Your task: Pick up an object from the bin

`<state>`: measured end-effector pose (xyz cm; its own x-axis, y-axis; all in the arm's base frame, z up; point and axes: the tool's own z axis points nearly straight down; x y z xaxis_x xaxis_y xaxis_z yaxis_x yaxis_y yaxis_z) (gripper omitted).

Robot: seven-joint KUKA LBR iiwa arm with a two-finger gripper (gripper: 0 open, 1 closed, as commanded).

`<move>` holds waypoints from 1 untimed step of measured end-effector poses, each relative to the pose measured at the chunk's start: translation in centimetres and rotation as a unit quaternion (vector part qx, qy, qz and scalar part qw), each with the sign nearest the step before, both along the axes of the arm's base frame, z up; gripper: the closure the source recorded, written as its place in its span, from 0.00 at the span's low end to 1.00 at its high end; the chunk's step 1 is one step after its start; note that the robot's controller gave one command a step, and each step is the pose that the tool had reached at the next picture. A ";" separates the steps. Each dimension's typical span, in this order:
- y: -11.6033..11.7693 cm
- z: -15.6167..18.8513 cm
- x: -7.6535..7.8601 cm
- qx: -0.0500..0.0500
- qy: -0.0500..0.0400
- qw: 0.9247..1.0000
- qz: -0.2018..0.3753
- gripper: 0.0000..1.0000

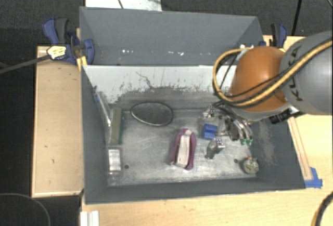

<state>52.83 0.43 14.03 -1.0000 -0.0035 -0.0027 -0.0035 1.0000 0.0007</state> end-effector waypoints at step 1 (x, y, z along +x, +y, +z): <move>-5.3 -7.1 2.8 0.000 -0.002 1.000 -0.032 0.00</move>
Offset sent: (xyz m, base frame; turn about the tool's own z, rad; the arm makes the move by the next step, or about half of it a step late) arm 0.0254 -0.0502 -0.0703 0.0547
